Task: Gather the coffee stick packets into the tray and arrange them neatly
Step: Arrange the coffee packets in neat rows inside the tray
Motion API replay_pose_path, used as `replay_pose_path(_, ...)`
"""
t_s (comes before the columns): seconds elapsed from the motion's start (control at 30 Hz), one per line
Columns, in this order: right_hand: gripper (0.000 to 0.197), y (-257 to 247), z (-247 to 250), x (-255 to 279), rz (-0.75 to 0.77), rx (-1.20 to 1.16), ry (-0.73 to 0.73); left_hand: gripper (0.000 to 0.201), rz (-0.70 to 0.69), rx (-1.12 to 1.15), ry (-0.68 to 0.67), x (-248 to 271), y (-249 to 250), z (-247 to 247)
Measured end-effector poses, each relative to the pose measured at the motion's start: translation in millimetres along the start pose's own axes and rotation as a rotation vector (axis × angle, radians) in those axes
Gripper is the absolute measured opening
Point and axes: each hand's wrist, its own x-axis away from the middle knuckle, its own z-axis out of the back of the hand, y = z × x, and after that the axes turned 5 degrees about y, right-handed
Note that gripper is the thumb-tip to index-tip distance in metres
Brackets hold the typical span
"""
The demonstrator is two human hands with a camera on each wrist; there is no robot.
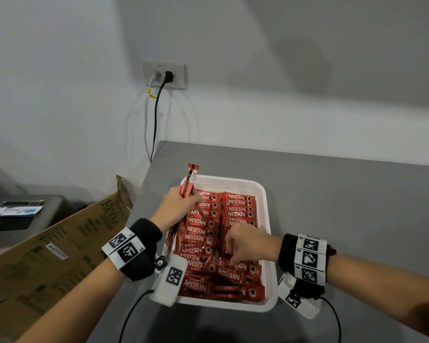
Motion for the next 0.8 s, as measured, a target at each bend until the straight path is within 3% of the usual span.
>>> replay_pose_path(0.07, 0.019, -7.8, 0.5, -4.4, 0.035, 0.006, 0.031, 0.011, -0.004, -0.004, 0.010, -0.2, 0.6, 0.5)
replay_pose_path(0.33, 0.030, -17.7, -12.2, -10.9, 0.082, 0.146, -0.113, 0.009, 0.008, 0.029, 0.000, -0.1, -0.3, 2.5)
replay_pose_path(0.53, 0.024, -14.2, -0.5, -15.1, 0.021, -0.096, -0.145, 0.006, 0.005, 0.045, -0.017, 1.4, 0.9, 1.7)
replay_pose_path(0.7, 0.038, 7.3, 41.7, -10.1, -0.086, -0.446, 0.042, 0.009, 0.006, 0.029, -0.013, 2.9, 0.9, 2.9)
replay_pose_path(0.8, 0.019, 25.1, 48.6, -6.4, -0.126, -0.352, 0.064, 0.011, 0.013, 0.028, -0.023, 2.4, 1.0, 1.1)
